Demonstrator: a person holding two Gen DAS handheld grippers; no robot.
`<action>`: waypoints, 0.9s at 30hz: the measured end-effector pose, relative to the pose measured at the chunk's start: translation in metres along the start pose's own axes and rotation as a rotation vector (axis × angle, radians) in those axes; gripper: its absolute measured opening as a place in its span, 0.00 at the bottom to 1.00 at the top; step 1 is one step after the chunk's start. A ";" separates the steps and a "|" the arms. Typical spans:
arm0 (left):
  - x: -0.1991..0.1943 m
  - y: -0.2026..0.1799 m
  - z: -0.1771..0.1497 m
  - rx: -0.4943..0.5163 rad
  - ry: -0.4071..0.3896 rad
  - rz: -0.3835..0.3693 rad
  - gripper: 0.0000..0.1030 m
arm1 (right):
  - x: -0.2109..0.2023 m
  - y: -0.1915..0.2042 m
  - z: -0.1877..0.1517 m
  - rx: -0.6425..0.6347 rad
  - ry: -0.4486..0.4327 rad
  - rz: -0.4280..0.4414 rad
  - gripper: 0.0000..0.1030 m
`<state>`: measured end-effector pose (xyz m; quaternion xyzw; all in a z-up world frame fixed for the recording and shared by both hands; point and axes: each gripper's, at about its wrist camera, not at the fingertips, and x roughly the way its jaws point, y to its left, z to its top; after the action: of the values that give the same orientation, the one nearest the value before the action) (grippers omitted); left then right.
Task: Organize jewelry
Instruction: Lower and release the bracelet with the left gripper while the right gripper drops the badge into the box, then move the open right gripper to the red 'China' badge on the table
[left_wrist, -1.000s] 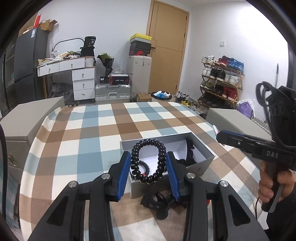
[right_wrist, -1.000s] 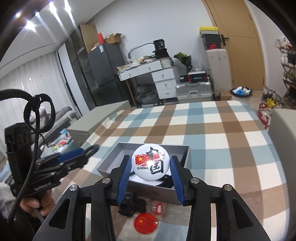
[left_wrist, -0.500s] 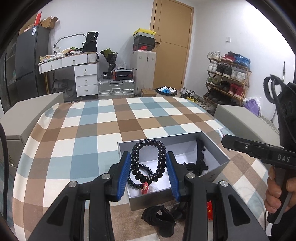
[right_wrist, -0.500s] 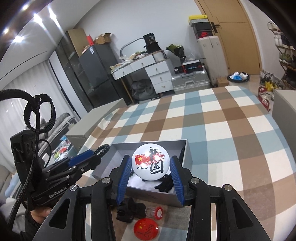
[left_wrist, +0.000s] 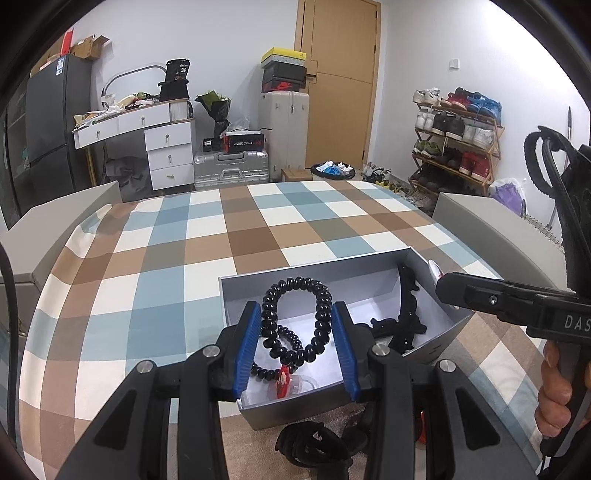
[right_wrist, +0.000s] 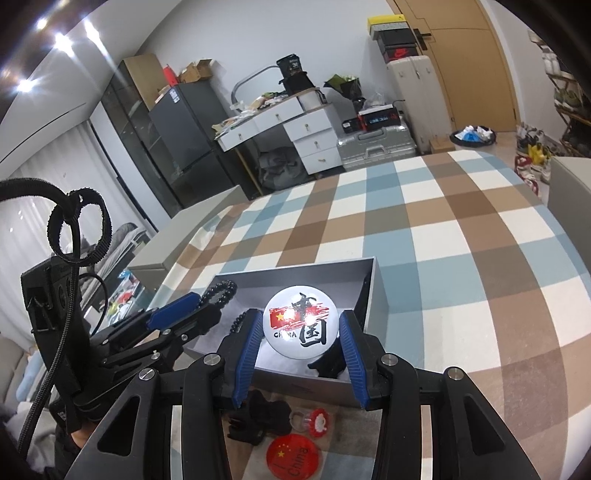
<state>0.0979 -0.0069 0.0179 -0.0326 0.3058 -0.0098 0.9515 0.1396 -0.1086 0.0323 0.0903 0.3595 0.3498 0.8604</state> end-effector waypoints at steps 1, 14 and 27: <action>0.001 0.000 0.000 0.000 0.004 -0.001 0.32 | 0.001 0.000 0.000 0.001 0.005 0.002 0.41; 0.004 -0.005 -0.002 0.025 0.020 0.009 0.32 | 0.000 0.007 -0.001 -0.033 0.003 -0.015 0.43; -0.014 -0.005 -0.003 0.018 0.025 -0.038 0.69 | -0.022 0.011 0.002 -0.097 -0.016 -0.089 0.57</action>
<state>0.0849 -0.0115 0.0240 -0.0298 0.3169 -0.0308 0.9475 0.1245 -0.1144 0.0506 0.0351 0.3386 0.3277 0.8813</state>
